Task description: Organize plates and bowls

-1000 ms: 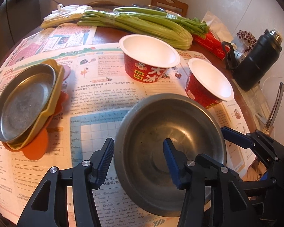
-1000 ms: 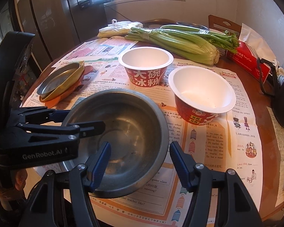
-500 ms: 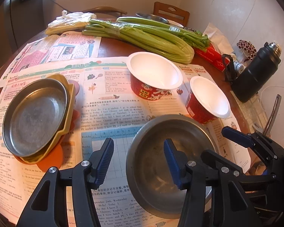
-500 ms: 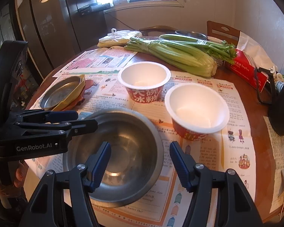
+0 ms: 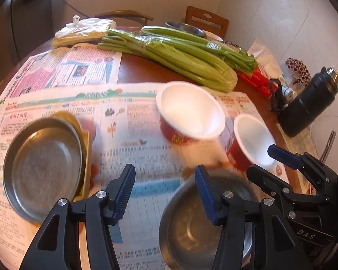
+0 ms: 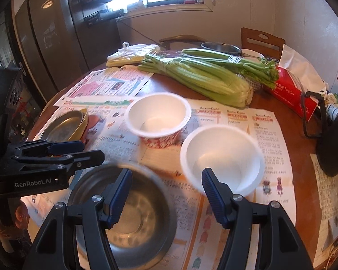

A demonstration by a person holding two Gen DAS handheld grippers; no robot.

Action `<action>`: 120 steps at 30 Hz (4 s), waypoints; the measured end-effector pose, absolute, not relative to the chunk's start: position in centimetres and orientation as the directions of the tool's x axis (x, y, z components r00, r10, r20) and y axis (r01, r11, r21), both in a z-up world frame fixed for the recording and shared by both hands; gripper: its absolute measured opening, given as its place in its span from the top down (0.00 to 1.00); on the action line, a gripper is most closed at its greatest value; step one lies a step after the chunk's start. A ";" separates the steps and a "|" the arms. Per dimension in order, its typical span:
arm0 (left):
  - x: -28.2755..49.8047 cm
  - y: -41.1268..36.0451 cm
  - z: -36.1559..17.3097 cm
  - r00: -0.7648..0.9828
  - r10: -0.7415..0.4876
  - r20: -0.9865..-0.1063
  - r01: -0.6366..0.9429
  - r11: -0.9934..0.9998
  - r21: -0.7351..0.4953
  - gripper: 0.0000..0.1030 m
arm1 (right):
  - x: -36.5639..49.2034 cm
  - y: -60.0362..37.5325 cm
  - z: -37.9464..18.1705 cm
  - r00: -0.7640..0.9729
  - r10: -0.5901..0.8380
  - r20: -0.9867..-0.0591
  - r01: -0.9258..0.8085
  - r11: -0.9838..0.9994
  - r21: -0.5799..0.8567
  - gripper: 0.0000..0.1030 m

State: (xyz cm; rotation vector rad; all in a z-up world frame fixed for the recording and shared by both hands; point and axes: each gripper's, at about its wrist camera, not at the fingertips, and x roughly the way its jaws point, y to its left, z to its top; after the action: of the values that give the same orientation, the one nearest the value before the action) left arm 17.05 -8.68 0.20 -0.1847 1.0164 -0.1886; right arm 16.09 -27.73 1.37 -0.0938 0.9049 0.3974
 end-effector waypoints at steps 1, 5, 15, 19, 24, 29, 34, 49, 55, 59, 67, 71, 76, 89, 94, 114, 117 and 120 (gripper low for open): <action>17.4 -8.7 0.3 0.514 -0.239 -0.824 0.069 0.969 -0.238 0.45 | 16.6 -27.7 1.5 0.552 0.293 -0.780 -0.374 0.924 0.083 0.37; 19.2 -8.6 0.8 0.520 -0.238 -0.820 0.057 0.968 -0.244 0.45 | 18.7 -27.6 1.6 0.560 0.278 -0.781 -0.364 0.929 0.069 0.37; 23.8 -8.5 0.9 0.516 -0.233 -0.824 0.019 0.965 -0.261 0.45 | 23.2 -26.3 1.1 0.559 0.244 -0.793 -0.377 0.926 0.019 0.37; 25.4 -9.0 0.3 0.504 -0.233 -0.831 0.022 0.966 -0.258 0.45 | 24.6 -25.8 -0.1 0.543 0.224 -0.810 -0.382 0.924 -0.001 0.38; 26.6 -9.7 -0.8 0.485 -0.222 -0.846 0.024 0.970 -0.241 0.45 | 25.9 -25.0 -1.3 0.518 0.212 -0.828 -0.402 0.916 -0.017 0.44; 27.3 -10.0 -1.8 0.464 -0.227 -0.856 0.025 0.970 -0.244 0.52 | 26.1 -24.0 -2.0 0.498 0.205 -0.843 -0.430 0.902 -0.035 0.53; 27.8 -10.2 -2.7 0.438 -0.240 -0.866 0.025 0.966 -0.256 0.71 | 26.4 -23.1 -2.6 0.473 0.226 -0.852 -0.462 0.887 -0.021 0.56; 26.3 -9.4 -1.7 0.458 -0.261 -0.850 0.010 0.957 -0.289 0.71 | 25.2 -22.7 -1.2 0.484 0.258 -0.836 -0.470 0.883 0.000 0.56; 24.9 -9.2 -0.6 0.478 -0.266 -0.837 0.021 0.956 -0.292 0.71 | 24.1 -22.7 0.1 0.502 0.273 -0.820 -0.471 0.882 0.006 0.55; 24.0 -9.2 0.0 0.486 -0.268 -0.832 0.027 0.956 -0.293 0.70 | 23.1 -22.7 0.9 0.514 0.283 -0.810 -0.472 0.881 0.009 0.55; 21.6 -9.3 1.8 0.518 -0.272 -0.811 0.045 0.955 -0.292 0.69 | 20.8 -22.8 2.6 0.550 0.288 -0.784 -0.475 0.880 -0.010 0.55; 20.4 -9.3 2.4 0.529 -0.276 -0.803 0.051 0.954 -0.295 0.69 | 19.6 -23.0 3.3 0.563 0.294 -0.772 -0.478 0.878 -0.014 0.55; 18.9 -9.5 3.0 0.540 -0.284 -0.792 0.062 0.952 -0.299 0.68 | 18.1 -23.3 4.0 0.572 0.305 -0.761 -0.481 0.877 -0.010 0.55; 14.9 -10.2 3.6 0.543 -0.312 -0.779 0.094 0.945 -0.313 0.65 | 13.5 -24.3 5.1 0.587 0.326 -0.741 -0.492 0.871 -0.006 0.55; 13.5 -10.5 3.0 0.528 -0.324 -0.785 0.103 0.942 -0.320 0.65 | 12.1 -24.7 4.6 0.584 0.322 -0.745 -0.493 0.870 -0.010 0.55; 11.5 -11.9 0.2 0.472 -0.296 -0.830 0.111 0.954 -0.278 0.65 | 9.3 -25.8 1.8 0.544 0.317 -0.777 -0.494 0.869 0.008 0.55; 11.3 -12.0 -0.2 0.467 -0.289 -0.836 0.109 0.957 -0.270 0.65 | 9.1 -25.9 1.5 0.539 0.318 -0.780 -0.496 0.868 0.012 0.55; 11.2 -12.0 -0.5 0.464 -0.281 -0.840 0.105 0.959 -0.262 0.65 | 9.1 -25.8 1.1 0.531 0.318 -0.786 -0.498 0.867 0.015 0.55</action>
State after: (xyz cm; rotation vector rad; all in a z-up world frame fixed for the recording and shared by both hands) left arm 11.24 -11.99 -0.53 -0.1827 1.0637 -0.2388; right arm 9.13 -25.78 1.09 -0.2215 0.8865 0.4914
